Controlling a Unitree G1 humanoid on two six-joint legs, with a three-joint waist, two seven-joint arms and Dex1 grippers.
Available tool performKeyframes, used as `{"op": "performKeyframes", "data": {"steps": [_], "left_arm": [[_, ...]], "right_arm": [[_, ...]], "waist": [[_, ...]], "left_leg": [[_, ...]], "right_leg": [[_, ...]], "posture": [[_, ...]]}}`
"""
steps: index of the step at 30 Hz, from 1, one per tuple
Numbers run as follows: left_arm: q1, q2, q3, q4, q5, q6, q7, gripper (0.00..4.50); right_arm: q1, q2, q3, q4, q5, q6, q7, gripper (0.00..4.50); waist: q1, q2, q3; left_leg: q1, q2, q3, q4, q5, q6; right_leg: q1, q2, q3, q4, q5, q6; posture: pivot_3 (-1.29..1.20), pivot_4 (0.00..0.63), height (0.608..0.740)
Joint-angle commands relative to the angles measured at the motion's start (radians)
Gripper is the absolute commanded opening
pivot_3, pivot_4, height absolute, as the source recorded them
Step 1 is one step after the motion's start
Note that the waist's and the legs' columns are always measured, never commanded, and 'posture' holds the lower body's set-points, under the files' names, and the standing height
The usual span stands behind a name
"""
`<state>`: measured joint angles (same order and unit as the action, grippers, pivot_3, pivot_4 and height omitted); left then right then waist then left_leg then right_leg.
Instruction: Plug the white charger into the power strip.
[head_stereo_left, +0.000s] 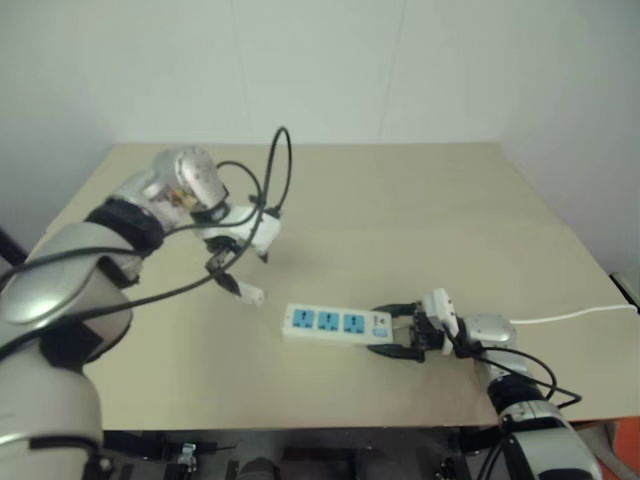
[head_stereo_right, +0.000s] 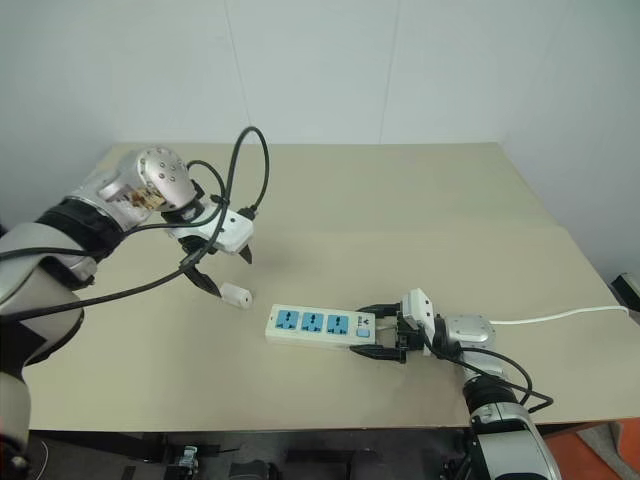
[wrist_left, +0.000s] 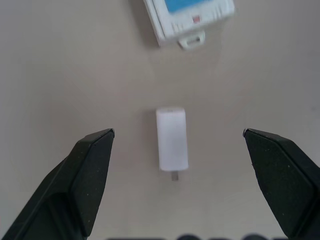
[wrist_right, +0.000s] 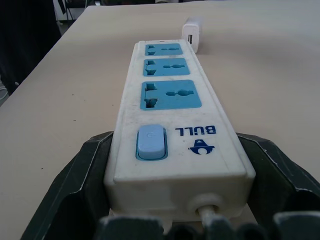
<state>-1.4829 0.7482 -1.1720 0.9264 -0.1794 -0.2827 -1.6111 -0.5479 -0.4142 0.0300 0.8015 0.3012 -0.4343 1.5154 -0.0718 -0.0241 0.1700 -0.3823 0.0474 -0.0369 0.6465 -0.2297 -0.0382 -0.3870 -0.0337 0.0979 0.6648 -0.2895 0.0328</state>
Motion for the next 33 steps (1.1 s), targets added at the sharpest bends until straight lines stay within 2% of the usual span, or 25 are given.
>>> {"op": "performKeyframes", "data": {"steps": [1, 6, 11, 24, 33], "left_arm": [[-0.033, -0.051, 0.008, 0.071, 0.081, -0.037, -0.003, 4.50], [-0.020, -0.110, 0.026, 0.114, 0.119, -0.009, -0.003, 4.50], [0.009, -0.148, 0.116, 0.158, 0.245, -0.044, 0.003, 4.50], [0.065, -0.210, 0.269, 0.199, 0.423, -0.100, -0.002, 4.50], [0.107, -0.258, 0.328, 0.206, 0.564, -0.150, 0.048, 4.50]], "right_arm": [[0.007, -0.001, 0.018, 0.049, -0.063, -0.010, -0.054, 3.39], [0.001, 0.006, 0.020, 0.063, -0.071, -0.012, -0.088, 3.39], [0.006, 0.010, 0.014, 0.051, -0.062, -0.006, -0.097, 3.39], [0.016, 0.008, 0.020, 0.045, -0.077, -0.012, -0.120, 3.39], [0.024, 0.014, 0.028, 0.042, -0.090, -0.021, -0.149, 3.39]], "waist": [[0.002, 0.000, 0.000], [-0.001, -0.001, -0.001], [-0.003, -0.001, -0.001], [-0.002, -0.001, -0.001], [-0.001, -0.001, -0.001]], "left_leg": [[0.000, 0.000, 0.000, 0.000, 0.000, 0.000], [0.000, 0.000, 0.000, 0.002, 0.000, 0.000], [0.000, 0.000, -0.001, 0.002, 0.000, 0.000], [0.001, 0.000, -0.001, 0.002, 0.000, 0.000], [0.001, 0.000, -0.001, 0.002, 0.000, 0.000]], "right_leg": [[0.000, 0.000, 0.000, 0.000, 0.000, 0.000], [0.001, 0.000, 0.000, 0.000, 0.000, 0.001], [0.001, 0.001, 0.001, 0.000, 0.001, 0.001], [0.002, 0.001, 0.000, 0.000, 0.001, 0.001], [0.002, 0.001, 0.001, 0.001, 0.001, 0.001]], "posture": [[0.00, 0.150, 0.740], [0.00, 0.150, 0.740], [0.00, 0.150, 0.740], [0.00, 0.150, 0.740], [0.00, 0.150, 0.740]]}}
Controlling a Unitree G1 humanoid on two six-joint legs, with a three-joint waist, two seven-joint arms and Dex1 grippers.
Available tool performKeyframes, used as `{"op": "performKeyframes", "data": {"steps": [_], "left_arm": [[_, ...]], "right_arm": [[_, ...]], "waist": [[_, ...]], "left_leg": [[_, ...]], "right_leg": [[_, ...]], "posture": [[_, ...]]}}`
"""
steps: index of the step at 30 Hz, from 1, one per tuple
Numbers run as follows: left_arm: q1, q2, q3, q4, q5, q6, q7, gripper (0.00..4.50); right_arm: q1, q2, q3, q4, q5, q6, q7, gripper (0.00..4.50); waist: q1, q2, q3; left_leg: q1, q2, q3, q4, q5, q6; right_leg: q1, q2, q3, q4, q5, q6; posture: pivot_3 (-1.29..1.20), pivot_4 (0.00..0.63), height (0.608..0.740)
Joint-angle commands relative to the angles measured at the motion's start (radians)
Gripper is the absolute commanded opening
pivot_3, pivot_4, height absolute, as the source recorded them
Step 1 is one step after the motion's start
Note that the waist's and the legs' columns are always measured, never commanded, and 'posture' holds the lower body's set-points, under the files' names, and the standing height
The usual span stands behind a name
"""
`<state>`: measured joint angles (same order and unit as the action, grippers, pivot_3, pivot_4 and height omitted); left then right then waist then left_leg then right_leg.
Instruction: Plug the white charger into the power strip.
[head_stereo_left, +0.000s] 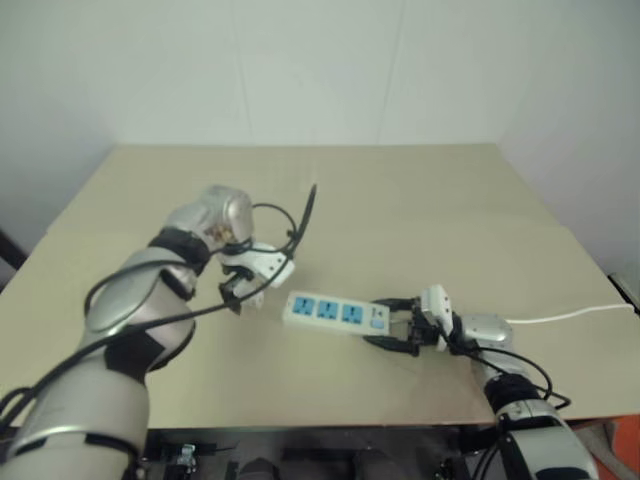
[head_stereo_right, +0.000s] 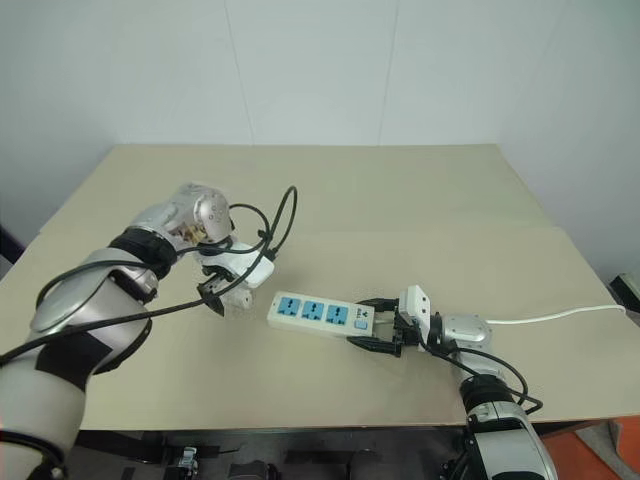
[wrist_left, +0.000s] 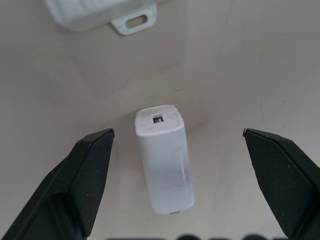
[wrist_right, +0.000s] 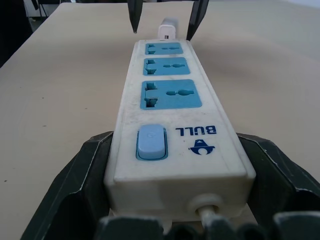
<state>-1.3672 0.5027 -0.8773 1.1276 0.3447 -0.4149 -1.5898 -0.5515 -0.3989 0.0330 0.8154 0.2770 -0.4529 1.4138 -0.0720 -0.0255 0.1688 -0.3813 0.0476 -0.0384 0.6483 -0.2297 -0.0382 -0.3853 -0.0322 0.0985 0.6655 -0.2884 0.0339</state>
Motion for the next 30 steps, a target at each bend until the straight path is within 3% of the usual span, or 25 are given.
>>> {"op": "performKeyframes", "data": {"steps": [1, 16, 19, 28, 30], "left_arm": [[-0.008, -0.020, 0.041, 0.009, 0.049, -0.019, 0.029, 4.50], [-0.005, -0.067, 0.100, 0.038, 0.155, -0.055, 0.027, 4.50], [-0.003, -0.072, 0.103, 0.045, 0.167, -0.057, 0.027, 3.95], [0.016, -0.075, 0.119, 0.046, 0.194, -0.064, 0.030, 1.17], [0.019, -0.075, 0.128, 0.046, 0.197, -0.064, 0.036, 1.01]], "right_arm": [[0.029, -0.001, 0.026, 0.026, -0.065, -0.001, -0.050, 3.39], [0.043, 0.000, 0.037, 0.006, -0.081, 0.015, -0.083, 3.39], [0.040, 0.001, 0.036, 0.008, -0.084, 0.015, -0.088, 3.39], [0.031, 0.003, 0.034, 0.016, -0.089, 0.013, -0.093, 3.39], [0.029, 0.003, 0.033, 0.018, -0.090, 0.011, -0.094, 3.39]], "waist": [[0.000, 0.000, 0.000], [-0.004, 0.000, 0.000], [-0.004, 0.000, 0.000], [-0.005, 0.000, -0.001], [-0.005, 0.000, -0.001]], "left_leg": [[0.000, 0.000, 0.000, 0.000, 0.000, 0.000], [0.001, 0.000, 0.000, 0.000, 0.000, 0.000], [0.002, 0.000, 0.000, 0.000, 0.000, 0.000], [0.003, 0.000, -0.001, 0.000, 0.000, 0.000], [0.003, 0.000, -0.001, 0.000, 0.000, 0.000]], "right_leg": [[0.000, 0.000, 0.000, 0.000, 0.000, 0.000], [0.001, 0.000, 0.000, 0.001, 0.000, 0.000], [0.001, 0.000, 0.000, 0.001, 0.000, 0.000], [0.002, 0.001, 0.001, 0.001, 0.000, 0.001], [0.002, 0.001, 0.001, 0.001, 0.000, 0.001]], "posture": [[0.00, 0.150, 0.740], [0.00, 0.150, 0.740], [0.00, 0.150, 0.740], [0.00, 0.150, 0.740], [0.00, 0.150, 0.740]]}}
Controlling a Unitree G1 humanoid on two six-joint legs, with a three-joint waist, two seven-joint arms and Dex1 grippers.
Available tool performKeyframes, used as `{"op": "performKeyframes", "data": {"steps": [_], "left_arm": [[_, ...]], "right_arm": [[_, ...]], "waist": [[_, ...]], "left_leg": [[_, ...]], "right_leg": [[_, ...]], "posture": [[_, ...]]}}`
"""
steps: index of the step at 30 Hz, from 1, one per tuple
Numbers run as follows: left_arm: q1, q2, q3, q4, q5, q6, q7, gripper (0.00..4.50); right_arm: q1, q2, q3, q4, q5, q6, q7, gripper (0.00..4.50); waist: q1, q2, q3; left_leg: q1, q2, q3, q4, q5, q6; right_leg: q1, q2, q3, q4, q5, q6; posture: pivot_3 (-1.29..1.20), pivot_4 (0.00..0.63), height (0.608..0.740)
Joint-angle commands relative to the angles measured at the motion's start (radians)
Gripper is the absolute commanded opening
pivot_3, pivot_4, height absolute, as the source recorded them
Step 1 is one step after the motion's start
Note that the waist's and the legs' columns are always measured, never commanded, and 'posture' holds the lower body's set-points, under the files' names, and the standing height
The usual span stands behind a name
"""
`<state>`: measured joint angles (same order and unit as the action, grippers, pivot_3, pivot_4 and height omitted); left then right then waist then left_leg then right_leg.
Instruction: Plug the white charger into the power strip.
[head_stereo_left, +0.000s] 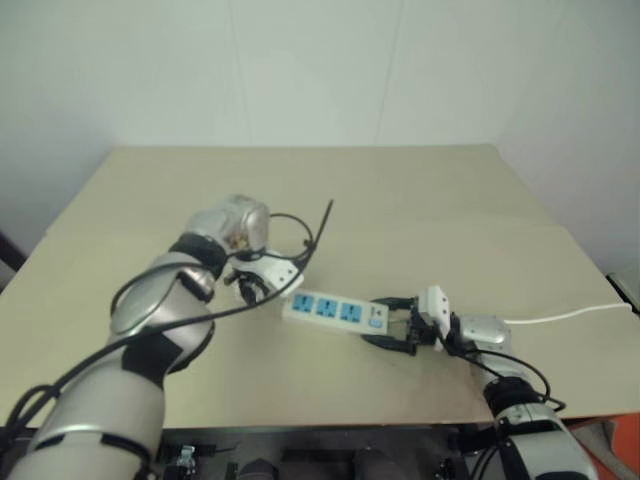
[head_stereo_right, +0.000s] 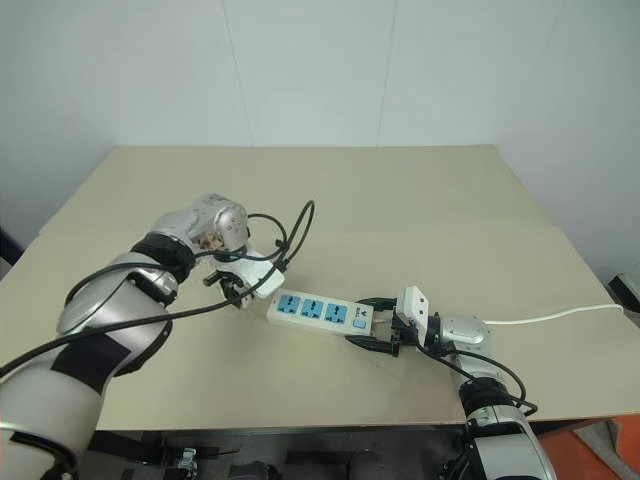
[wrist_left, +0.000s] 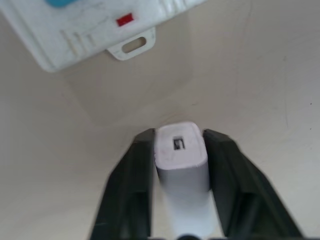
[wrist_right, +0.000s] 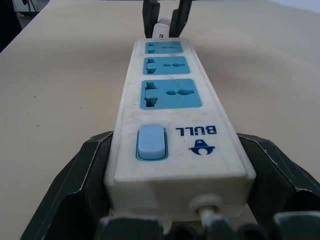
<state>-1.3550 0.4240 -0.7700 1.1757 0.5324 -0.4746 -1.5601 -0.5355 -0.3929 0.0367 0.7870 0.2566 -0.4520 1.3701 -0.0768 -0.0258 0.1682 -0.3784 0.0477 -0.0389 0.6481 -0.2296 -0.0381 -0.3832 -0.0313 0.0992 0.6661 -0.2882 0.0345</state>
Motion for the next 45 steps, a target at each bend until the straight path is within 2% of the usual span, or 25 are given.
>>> {"op": "performKeyframes", "data": {"steps": [1, 5, 8, 11, 14, 18, 22, 25, 27, 32, 36, 45], "left_arm": [[0.006, 0.005, 0.028, -0.004, 0.007, -0.005, 0.002, 1.01], [-0.006, 0.021, 0.088, -0.041, -0.042, -0.016, -0.019, 1.01], [-0.034, 0.047, 0.146, -0.089, -0.145, 0.022, -0.052, 1.01], [-0.069, 0.113, 0.164, -0.176, -0.324, 0.134, -0.054, 1.01], [-0.092, 0.217, 0.180, -0.299, -0.551, 0.327, -0.054, 1.01], [-0.043, 0.341, 0.252, -0.427, -0.780, 0.537, -0.054, 1.01], [0.064, 0.384, 0.429, -0.528, -0.998, 0.768, -0.054, 1.01], [0.164, 0.367, 0.600, -0.594, -1.115, 0.950, -0.014, 1.01], [0.264, 0.330, 0.710, -0.655, -1.202, 1.061, 0.081, 1.01], [0.444, 0.245, 0.829, -0.817, -1.286, 1.193, 0.211, 1.01], [0.560, 0.156, 0.808, -0.908, -1.255, 1.123, 0.214, 1.01], [0.501, 0.012, 0.677, -0.737, -1.066, 0.871, 0.085, 1.01]], "right_arm": [[0.013, -0.004, 0.029, 0.048, -0.070, 0.010, -0.050, 3.39], [0.012, -0.009, 0.029, 0.049, -0.069, 0.009, -0.044, 3.39], [0.015, -0.016, 0.030, 0.046, -0.069, 0.005, -0.036, 3.39], [0.014, -0.026, 0.030, 0.043, -0.066, 0.002, -0.019, 3.39], [-0.002, -0.032, 0.033, 0.041, -0.063, 0.001, -0.001, 3.39], [-0.024, -0.033, 0.044, 0.049, -0.054, -0.002, 0.028, 3.39], [-0.052, -0.025, 0.059, 0.086, -0.059, -0.012, 0.049, 3.39], [-0.074, -0.018, 0.064, 0.126, -0.060, -0.017, 0.078, 3.39], [-0.089, -0.012, 0.065, 0.160, -0.065, -0.035, 0.086, 3.39], [-0.113, -0.005, 0.064, 0.215, -0.078, -0.063, 0.094, 3.39], [-0.122, 0.000, 0.063, 0.230, -0.078, -0.070, 0.099, 3.39], [-0.114, 0.011, 0.070, 0.222, -0.084, -0.077, 0.110, 3.39]], "waist": [[0.000, 0.000, 0.000], [0.000, 0.000, 0.000], [0.000, 0.000, 0.000], [-0.001, 0.000, 0.000], [-0.005, 0.000, 0.000], [-0.009, 0.001, 0.000], [-0.012, 0.001, 0.000], [-0.017, 0.001, 0.000], [-0.018, 0.001, 0.000], [-0.019, 0.002, -0.001], [-0.018, 0.001, -0.001], [-0.021, 0.001, -0.001]], "left_leg": [[0.000, 0.000, 0.000, 0.000, 0.000, 0.000], [0.002, 0.000, 0.000, 0.000, 0.000, 0.000], [0.002, 0.000, 0.000, 0.000, 0.000, 0.000], [0.002, 0.000, 0.000, 0.000, 0.000, 0.000], [0.001, 0.000, -0.001, 0.000, 0.000, 0.000], [0.001, 0.000, -0.001, -0.001, 0.000, 0.000], [0.002, 0.001, -0.001, -0.001, 0.000, 0.000], [0.001, 0.001, -0.003, 0.000, 0.000, 0.000], [0.001, 0.001, -0.003, 0.000, 0.000, 0.000], [0.003, 0.001, -0.005, 0.000, 0.000, 0.000], [0.009, 0.001, -0.006, 0.000, 0.000, 0.000], [0.010, 0.001, -0.006, 0.000, 0.000, -0.001]], "right_leg": [[0.000, 0.000, 0.000, 0.000, 0.000, 0.000], [0.002, 0.000, 0.000, 0.000, 0.000, 0.000], [0.002, 0.000, 0.000, 0.000, 0.000, 0.000], [0.002, 0.000, 0.000, 0.000, 0.000, 0.000], [0.002, 0.000, 0.000, 0.000, 0.000, 0.000], [0.002, 0.000, -0.001, -0.001, -0.001, 0.001], [0.002, 0.000, -0.001, 0.000, -0.001, 0.001], [0.001, 0.000, -0.003, 0.000, 0.000, 0.000], [0.001, 0.000, -0.003, 0.000, 0.000, -0.001], [0.004, 0.000, -0.003, 0.000, 0.001, -0.001], [0.011, 0.000, -0.004, -0.001, 0.001, -0.001], [0.013, 0.000, -0.004, -0.003, 0.001, -0.001]], "posture": [[0.00, 0.150, 0.740], [0.00, 0.150, 0.740], [0.00, 0.150, 0.740], [0.00, 0.150, 0.740], [0.00, 0.150, 0.740], [0.00, 0.150, 0.740], [0.00, 0.150, 0.740], [0.00, 0.150, 0.740], [0.00, 0.150, 0.740], [0.00, 0.150, 0.740], [0.00, 0.150, 0.740], [0.00, 0.150, 0.740]]}}
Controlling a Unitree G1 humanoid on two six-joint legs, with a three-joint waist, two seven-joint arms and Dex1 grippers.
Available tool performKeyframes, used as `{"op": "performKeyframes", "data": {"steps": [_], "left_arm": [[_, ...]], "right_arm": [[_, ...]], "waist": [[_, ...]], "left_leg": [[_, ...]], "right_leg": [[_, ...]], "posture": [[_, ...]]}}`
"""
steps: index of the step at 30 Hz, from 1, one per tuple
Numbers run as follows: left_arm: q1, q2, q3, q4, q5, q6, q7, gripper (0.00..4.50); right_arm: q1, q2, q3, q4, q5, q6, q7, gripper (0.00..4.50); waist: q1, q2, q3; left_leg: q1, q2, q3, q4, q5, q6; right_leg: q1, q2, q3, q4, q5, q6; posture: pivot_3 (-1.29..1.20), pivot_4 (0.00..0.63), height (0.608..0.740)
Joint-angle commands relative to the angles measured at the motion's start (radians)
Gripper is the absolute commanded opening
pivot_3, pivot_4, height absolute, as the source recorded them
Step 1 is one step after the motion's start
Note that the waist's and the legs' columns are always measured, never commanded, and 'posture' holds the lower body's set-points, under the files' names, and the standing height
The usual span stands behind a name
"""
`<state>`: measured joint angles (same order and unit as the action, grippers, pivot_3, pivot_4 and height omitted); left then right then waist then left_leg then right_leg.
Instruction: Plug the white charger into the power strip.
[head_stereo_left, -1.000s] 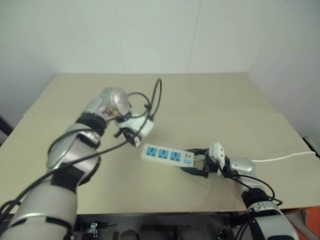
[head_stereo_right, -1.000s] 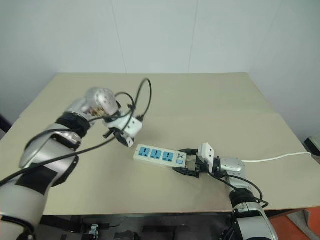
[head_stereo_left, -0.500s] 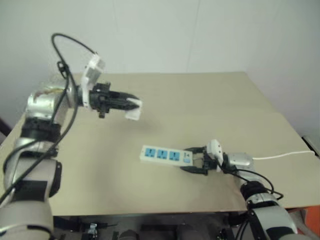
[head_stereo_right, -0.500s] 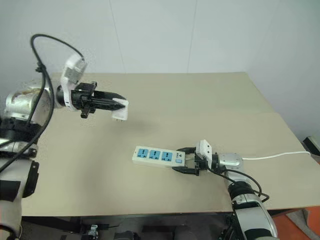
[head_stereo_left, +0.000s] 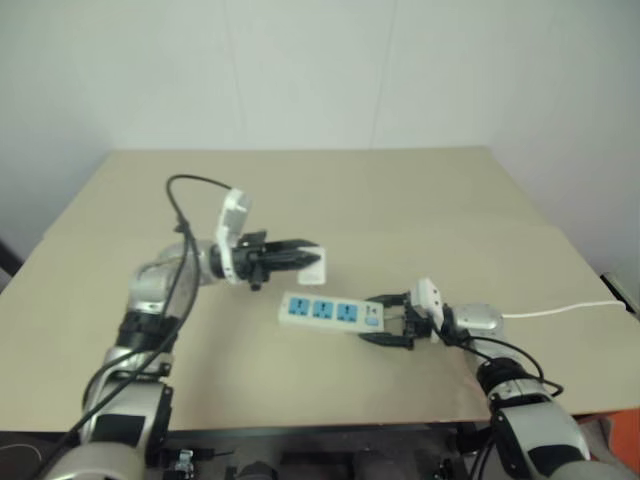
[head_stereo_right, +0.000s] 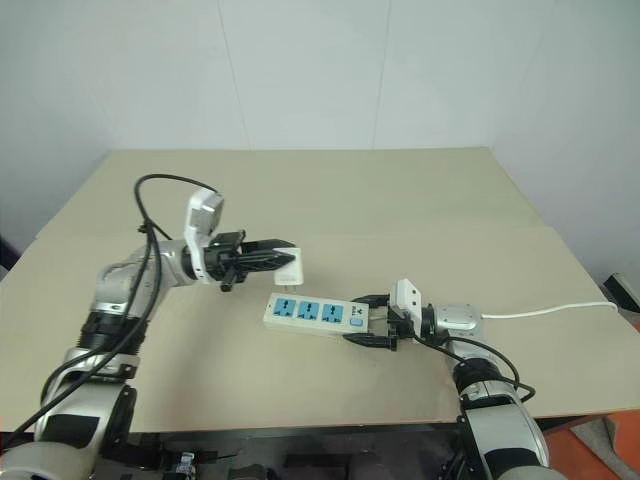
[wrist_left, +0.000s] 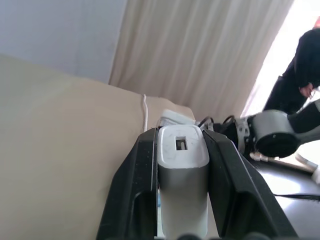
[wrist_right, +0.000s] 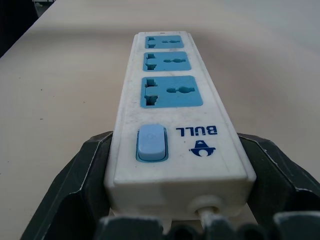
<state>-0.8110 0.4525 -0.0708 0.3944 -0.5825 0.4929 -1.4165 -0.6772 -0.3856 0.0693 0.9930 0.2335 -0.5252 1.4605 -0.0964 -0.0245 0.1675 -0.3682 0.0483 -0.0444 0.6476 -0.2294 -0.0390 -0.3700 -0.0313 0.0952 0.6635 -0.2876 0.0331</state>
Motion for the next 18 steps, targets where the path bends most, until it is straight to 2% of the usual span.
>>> {"op": "performKeyframes", "data": {"steps": [1, 7, 15, 18], "left_arm": [[-0.054, -0.035, -0.033, 0.081, 0.064, -0.141, -0.095, 1.01], [-0.139, -0.118, -0.052, 0.270, 0.117, -0.283, -0.194, 1.01], [-0.140, -0.110, -0.173, 0.353, 0.099, -0.414, -0.198, 1.01], [-0.149, -0.123, -0.184, 0.402, 0.097, -0.454, -0.198, 1.01]], "right_arm": [[0.029, 0.005, 0.038, 0.014, -0.062, -0.004, 0.018, 3.39], [0.048, 0.009, 0.038, -0.007, -0.062, -0.004, 0.010, 3.39], [0.085, 0.006, 0.038, -0.061, -0.057, 0.012, -0.002, 3.39], [0.097, 0.003, 0.039, -0.079, -0.056, 0.019, -0.007, 3.39]], "waist": [[-0.002, 0.000, 0.000], [-0.003, 0.000, 0.000], [-0.003, 0.000, 0.000], [-0.003, 0.000, 0.000]], "left_leg": [[0.000, 0.000, 0.000, 0.000, 0.000, 0.000], [0.000, 0.000, 0.000, -0.001, 0.000, 0.000], [-0.001, 0.000, 0.000, -0.002, 0.000, 0.000], [0.000, 0.000, 0.000, -0.002, 0.000, 0.000]], "right_leg": [[0.000, 0.000, 0.000, 0.000, 0.000, 0.000], [0.000, 0.000, 0.000, -0.001, 0.000, 0.000], [0.000, 0.000, 0.001, -0.002, 0.000, 0.000], [0.000, 0.000, 0.001, -0.002, 0.000, 0.000]], "posture": [[0.00, 0.150, 0.740], [0.00, 0.150, 0.740], [0.00, 0.150, 0.740], [0.00, 0.150, 0.740]]}}
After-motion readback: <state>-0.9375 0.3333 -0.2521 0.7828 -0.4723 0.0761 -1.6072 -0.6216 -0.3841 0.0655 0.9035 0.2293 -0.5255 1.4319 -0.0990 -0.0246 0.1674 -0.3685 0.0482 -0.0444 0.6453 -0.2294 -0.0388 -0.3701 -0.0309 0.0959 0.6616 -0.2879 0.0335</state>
